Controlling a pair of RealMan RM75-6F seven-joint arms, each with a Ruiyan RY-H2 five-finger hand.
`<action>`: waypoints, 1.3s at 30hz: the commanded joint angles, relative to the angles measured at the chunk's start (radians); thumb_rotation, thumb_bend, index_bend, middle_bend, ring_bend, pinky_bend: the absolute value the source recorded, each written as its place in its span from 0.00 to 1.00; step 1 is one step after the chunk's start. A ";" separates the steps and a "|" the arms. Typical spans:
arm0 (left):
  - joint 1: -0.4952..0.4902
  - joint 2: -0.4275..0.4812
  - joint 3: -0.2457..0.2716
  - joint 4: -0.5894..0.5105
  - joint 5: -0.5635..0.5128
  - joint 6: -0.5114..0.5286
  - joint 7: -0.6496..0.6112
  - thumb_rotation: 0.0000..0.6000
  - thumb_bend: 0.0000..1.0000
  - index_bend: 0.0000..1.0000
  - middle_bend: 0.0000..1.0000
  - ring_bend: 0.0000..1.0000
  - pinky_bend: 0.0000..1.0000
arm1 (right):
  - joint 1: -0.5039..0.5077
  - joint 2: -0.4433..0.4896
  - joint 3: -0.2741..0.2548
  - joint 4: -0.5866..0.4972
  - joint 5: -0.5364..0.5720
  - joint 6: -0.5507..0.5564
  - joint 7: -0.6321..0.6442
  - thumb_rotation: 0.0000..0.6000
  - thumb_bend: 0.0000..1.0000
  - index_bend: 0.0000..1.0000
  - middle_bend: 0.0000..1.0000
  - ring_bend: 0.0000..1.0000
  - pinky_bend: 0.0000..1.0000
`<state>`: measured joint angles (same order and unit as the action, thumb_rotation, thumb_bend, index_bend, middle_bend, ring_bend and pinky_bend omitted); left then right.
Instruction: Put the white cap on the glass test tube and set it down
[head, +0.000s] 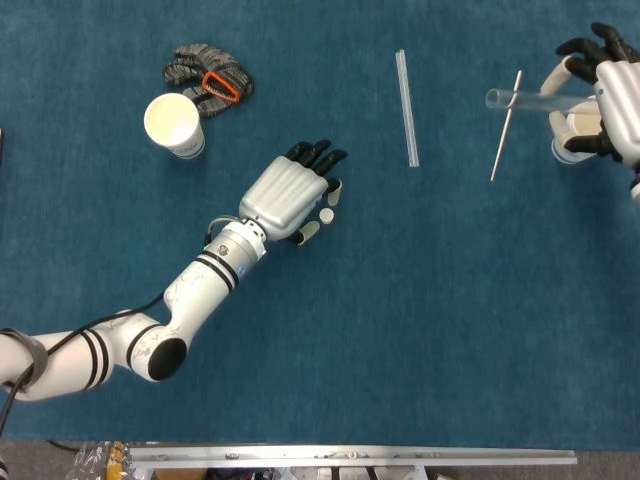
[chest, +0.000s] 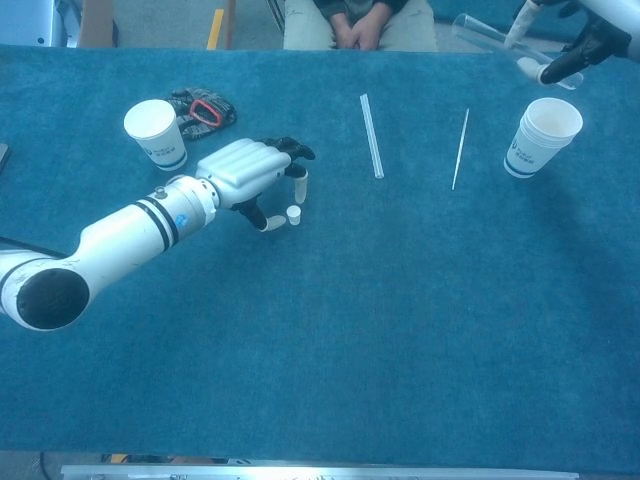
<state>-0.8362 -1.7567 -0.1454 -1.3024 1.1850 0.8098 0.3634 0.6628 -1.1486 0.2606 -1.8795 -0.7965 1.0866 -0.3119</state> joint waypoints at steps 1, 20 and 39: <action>-0.001 -0.002 0.002 0.002 -0.003 0.000 0.001 1.00 0.31 0.42 0.09 0.00 0.09 | 0.000 0.000 -0.001 0.002 0.000 0.000 0.001 1.00 0.45 0.64 0.25 0.05 0.16; -0.007 -0.018 0.012 0.017 -0.020 0.003 -0.012 1.00 0.34 0.45 0.09 0.00 0.09 | 0.003 0.001 -0.005 0.005 0.011 0.002 0.004 1.00 0.45 0.64 0.25 0.05 0.16; -0.001 0.009 0.005 -0.024 -0.024 -0.003 -0.085 1.00 0.36 0.46 0.13 0.00 0.09 | -0.002 0.000 -0.009 0.009 0.018 0.000 0.019 1.00 0.45 0.65 0.25 0.05 0.16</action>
<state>-0.8374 -1.7502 -0.1398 -1.3229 1.1631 0.8090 0.2804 0.6614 -1.1483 0.2519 -1.8708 -0.7787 1.0866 -0.2929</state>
